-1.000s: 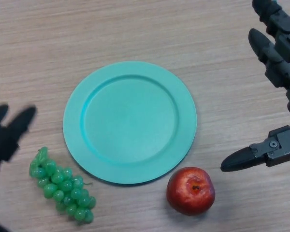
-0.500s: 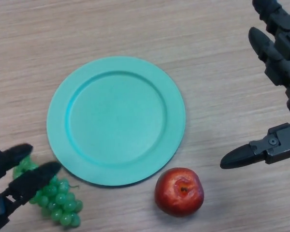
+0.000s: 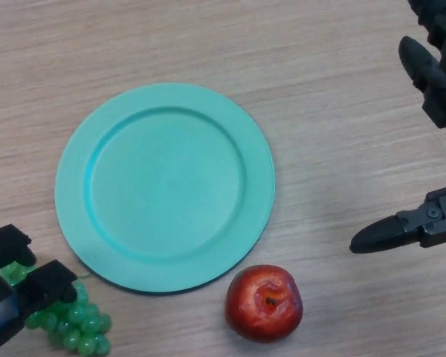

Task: Pick up the green grapes and place it on the plate

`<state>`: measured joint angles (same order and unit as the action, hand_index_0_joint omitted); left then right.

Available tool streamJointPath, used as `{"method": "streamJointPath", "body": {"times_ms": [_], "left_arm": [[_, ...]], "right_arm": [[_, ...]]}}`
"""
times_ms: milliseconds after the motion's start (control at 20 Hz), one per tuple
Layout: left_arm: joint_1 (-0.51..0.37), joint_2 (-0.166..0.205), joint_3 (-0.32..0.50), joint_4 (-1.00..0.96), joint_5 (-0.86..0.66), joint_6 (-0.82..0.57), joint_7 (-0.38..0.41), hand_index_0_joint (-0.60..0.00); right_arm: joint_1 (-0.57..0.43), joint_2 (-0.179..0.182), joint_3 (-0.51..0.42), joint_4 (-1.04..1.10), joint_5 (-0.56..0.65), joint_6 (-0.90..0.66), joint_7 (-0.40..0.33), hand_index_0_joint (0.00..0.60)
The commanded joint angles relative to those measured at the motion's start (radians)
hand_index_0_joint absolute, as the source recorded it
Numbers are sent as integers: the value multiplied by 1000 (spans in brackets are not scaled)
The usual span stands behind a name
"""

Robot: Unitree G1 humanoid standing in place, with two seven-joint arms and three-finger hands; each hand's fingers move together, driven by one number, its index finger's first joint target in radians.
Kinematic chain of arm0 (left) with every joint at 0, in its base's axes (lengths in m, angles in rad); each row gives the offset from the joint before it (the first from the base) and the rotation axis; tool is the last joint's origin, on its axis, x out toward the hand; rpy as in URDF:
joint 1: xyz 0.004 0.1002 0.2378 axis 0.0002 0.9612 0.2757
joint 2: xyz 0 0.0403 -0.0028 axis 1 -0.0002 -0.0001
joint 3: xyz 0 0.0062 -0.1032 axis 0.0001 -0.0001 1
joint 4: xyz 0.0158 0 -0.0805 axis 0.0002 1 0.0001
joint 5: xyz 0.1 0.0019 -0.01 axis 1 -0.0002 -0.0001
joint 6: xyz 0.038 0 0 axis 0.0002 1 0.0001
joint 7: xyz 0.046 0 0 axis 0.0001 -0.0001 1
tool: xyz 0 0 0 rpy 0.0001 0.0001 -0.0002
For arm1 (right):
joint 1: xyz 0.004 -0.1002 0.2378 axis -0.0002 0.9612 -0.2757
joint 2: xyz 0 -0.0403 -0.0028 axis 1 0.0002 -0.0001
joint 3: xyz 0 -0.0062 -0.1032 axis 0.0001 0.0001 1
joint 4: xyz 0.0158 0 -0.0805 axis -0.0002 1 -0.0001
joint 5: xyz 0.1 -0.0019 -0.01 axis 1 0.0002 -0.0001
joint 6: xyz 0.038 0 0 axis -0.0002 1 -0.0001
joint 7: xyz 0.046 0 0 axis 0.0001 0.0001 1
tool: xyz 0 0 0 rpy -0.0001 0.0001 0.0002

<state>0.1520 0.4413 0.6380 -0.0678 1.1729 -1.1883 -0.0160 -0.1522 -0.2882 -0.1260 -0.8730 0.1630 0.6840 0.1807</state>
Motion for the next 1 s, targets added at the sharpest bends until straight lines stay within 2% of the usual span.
{"method": "streamJointPath", "body": {"times_ms": [50,100,150,250,300,400,500,550,600,650,700,750,950,1000], "left_arm": [[18,70,41,-12,81,-19,111,-600],[18,72,31,-14,127,-10,154,-600],[21,81,8,-20,201,15,234,-600],[41,107,-5,-36,214,35,290,-600],[44,114,0,-42,199,32,293,-600],[45,119,29,-62,79,17,244,-600],[34,110,64,-93,-62,2,162,-600],[41,110,67,-108,-277,9,24,-600],[40,107,70,-119,-378,19,-49,-600],[37,107,86,-142,-571,43,-193,-600],[28,99,97,-152,-638,53,-257,-600],[8,83,110,-182,-770,96,-369,-600],[-31,21,141,-240,-950,153,-552,-600],[-38,14,151,-239,-957,144,-563,-600]], "right_arm": [[-23,-35,-69,-53,30,-143,-27,0],[-21,-33,-68,-53,31,-145,-30,0],[-16,-31,-66,-58,32,-147,-33,0],[-16,-33,-66,-67,37,-137,-34,0],[-18,-35,-67,-70,39,-133,-34,0],[-25,-37,-65,-77,40,-119,-38,0],[-30,-37,-64,-83,43,-111,-41,0],[-37,-38,-64,-86,45,-100,-45,0],[-37,-39,-64,-88,46,-100,-46,0],[-37,-39,-64,-89,46,-100,-46,0],[-37,-40,-64,-90,46,-99,-47,0],[-35,-39,-60,-92,43,-100,-49,0],[-35,-37,-53,-87,33,-107,-49,0],[-34,-37,-52,-87,31,-108,-48,0]]}}
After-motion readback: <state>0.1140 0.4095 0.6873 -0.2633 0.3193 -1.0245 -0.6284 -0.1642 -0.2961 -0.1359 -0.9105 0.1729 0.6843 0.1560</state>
